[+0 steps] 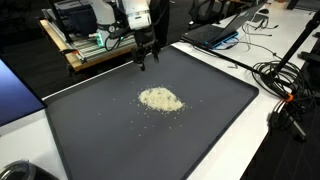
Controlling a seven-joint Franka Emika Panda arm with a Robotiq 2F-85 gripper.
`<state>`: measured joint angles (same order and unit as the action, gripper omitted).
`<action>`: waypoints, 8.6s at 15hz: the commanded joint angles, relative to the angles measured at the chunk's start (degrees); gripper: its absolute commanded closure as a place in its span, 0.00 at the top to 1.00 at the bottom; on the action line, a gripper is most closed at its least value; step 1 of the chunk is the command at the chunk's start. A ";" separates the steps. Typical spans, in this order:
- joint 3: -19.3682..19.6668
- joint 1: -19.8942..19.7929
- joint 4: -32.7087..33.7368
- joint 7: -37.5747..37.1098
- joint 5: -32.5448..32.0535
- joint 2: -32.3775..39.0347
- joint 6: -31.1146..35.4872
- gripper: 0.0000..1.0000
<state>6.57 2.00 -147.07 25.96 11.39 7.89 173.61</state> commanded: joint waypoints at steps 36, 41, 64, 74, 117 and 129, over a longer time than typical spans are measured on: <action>-9.54 11.97 35.17 -36.61 -63.61 17.62 -48.95 1.00; -9.91 11.09 44.24 -30.06 -61.78 24.39 -52.87 1.00; -11.45 11.41 68.65 -4.14 -54.86 42.66 -74.84 1.00; -11.66 11.74 76.57 1.59 -54.08 48.91 -80.99 1.00; -3.37 -6.76 -7.67 36.01 31.74 -24.63 -21.66 1.00; -12.53 -12.52 -11.27 16.40 16.28 -33.00 -20.17 1.00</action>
<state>-2.58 -7.22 -157.02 47.28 32.74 -22.75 153.66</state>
